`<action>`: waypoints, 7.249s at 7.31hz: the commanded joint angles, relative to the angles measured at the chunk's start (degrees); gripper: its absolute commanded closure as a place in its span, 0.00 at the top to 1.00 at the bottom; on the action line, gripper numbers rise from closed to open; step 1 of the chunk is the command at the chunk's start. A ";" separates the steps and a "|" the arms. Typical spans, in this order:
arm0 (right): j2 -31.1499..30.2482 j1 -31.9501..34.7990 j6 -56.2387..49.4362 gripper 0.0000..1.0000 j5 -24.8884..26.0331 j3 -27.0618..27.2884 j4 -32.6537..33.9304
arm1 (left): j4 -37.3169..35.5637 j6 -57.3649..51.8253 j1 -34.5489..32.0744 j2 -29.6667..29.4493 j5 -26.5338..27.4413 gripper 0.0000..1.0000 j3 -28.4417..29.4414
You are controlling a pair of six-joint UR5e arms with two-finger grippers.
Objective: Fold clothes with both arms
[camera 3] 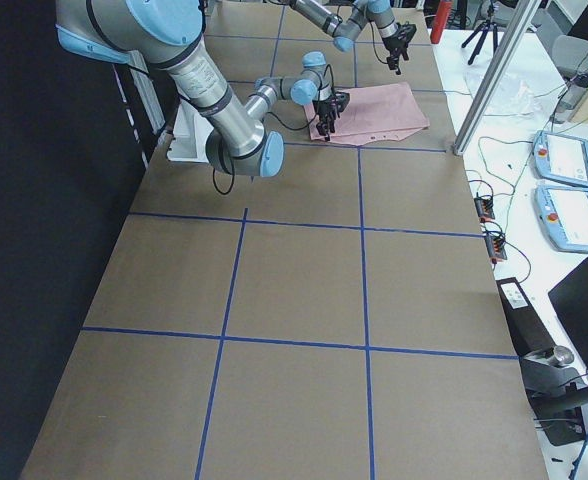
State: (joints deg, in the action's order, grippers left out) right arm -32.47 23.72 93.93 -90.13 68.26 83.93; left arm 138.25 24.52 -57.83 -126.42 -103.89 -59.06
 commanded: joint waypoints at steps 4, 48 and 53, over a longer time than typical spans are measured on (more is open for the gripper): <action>-0.40 -0.16 0.12 0.00 0.92 0.03 0.18 | 0.00 0.00 0.00 0.03 0.00 1.00 0.00; -28.18 -17.39 7.41 0.00 13.40 63.33 35.52 | -58.54 63.84 44.41 12.25 9.67 0.00 -80.25; -24.75 -4.85 0.66 0.00 10.87 47.21 22.23 | -49.79 50.10 28.85 7.68 6.68 0.00 -59.72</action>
State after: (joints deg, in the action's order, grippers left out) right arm -58.24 15.45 96.04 -77.58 122.27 113.37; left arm 84.24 75.59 -26.29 -117.97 -96.88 -124.29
